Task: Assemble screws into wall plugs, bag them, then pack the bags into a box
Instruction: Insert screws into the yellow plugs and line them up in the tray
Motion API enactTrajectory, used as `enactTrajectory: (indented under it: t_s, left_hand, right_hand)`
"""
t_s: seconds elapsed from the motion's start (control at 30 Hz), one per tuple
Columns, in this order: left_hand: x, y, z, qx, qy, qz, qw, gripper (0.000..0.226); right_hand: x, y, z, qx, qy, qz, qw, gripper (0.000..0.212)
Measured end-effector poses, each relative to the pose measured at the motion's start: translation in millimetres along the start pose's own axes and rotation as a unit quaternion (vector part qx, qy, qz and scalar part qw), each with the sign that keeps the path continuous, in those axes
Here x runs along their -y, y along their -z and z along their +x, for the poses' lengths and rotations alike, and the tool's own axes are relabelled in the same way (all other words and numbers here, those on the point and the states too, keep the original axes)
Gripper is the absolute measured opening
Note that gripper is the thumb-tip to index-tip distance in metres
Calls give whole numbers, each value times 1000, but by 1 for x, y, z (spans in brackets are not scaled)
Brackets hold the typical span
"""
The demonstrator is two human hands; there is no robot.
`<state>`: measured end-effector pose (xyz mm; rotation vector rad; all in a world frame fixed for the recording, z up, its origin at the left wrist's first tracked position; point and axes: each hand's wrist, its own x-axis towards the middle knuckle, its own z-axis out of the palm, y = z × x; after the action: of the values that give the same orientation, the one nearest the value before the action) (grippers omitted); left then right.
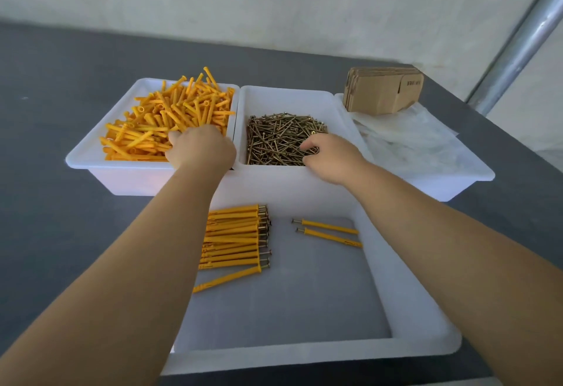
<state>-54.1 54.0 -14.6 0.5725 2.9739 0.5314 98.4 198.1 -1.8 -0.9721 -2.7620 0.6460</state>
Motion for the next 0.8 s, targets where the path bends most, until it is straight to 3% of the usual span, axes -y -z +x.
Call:
enactTrajectory:
  t_s: [0.1, 0.17, 0.37, 0.5, 0.6, 0.63, 0.73, 0.8]
  left_hand:
    - [-3, -3, 0, -23, -7, -10, 1000, 29]
    - [-1, -3, -2, -35, -13, -21, 999, 28]
    - [2, -5, -4, -132, -46, -88, 986, 22]
    - [2, -1, -4, -287, -131, -192, 929, 22]
    - [-5, 4, -10, -344, -198, -287, 872, 21]
    - [-8, 6, -13, -339, -220, -328, 854, 23]
    - [-19, 14, -24, -285, -274, -385, 834, 46]
    - [-22, 16, -29, -226, -313, -375, 843, 41]
  right_hand:
    - [14, 8, 13, 151, -38, -90, 984, 39]
    - [17, 10, 20, 204, -47, -175, 962, 43]
    - [17, 12, 31, 238, -57, -240, 939, 39]
    - [18, 8, 31, 173, -75, -124, 974, 36]
    - [8, 4, 30, 74, -32, -21, 997, 18]
    - [4, 2, 29, 10, -15, 22, 1000, 7]
    - [0, 2, 20, -170, -2, 187, 967, 13]
    - [-4, 7, 15, -202, -15, 280, 938, 27]
